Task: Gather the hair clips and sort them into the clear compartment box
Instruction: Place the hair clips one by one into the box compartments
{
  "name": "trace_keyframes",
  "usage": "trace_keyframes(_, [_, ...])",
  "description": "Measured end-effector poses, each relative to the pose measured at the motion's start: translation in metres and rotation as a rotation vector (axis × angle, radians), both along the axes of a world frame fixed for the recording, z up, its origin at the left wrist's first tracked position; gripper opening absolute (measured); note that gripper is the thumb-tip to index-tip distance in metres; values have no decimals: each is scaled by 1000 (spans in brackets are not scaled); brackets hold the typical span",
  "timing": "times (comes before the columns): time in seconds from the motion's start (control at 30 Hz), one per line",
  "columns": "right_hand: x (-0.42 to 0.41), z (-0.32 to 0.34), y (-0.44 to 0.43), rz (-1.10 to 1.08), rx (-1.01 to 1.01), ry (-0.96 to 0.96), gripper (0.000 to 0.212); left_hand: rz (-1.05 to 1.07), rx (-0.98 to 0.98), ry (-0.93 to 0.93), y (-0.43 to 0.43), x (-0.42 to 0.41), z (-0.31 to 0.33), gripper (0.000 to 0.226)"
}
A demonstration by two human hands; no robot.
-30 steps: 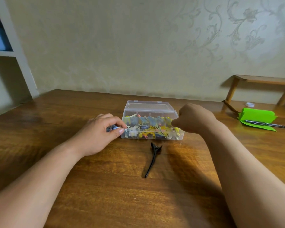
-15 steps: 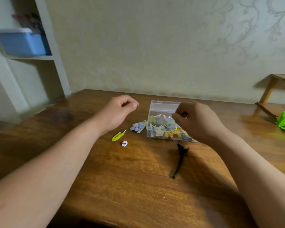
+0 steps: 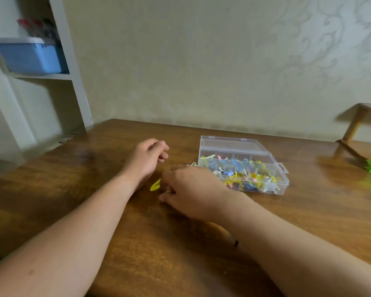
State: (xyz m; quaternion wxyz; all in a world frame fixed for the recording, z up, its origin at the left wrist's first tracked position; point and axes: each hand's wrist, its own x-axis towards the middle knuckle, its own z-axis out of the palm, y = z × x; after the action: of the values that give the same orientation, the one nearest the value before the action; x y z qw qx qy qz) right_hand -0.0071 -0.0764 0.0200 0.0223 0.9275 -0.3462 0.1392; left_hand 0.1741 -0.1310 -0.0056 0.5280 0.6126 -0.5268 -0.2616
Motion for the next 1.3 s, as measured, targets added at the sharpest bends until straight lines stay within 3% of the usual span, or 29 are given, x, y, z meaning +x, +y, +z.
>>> trace_keyframes(0.53, [-6, 6, 15, -73, -103, 134, 17, -33, -23, -70, -4, -3, -3, 26])
trace_keyframes(0.67, [-17, 11, 7, -109, 45, -36, 18, -50, -42, -33, -2, -1, -4, 22])
trace_keyframes(0.9, [-102, 54, -43, -416, 183, -389, 19, -58, -14, -96, -1, -1, -4, 27])
trace_keyframes(1.3, [-109, 24, -65, -457, 322, -290, 18, -68, 0, -149, 3, -4, -1, 26])
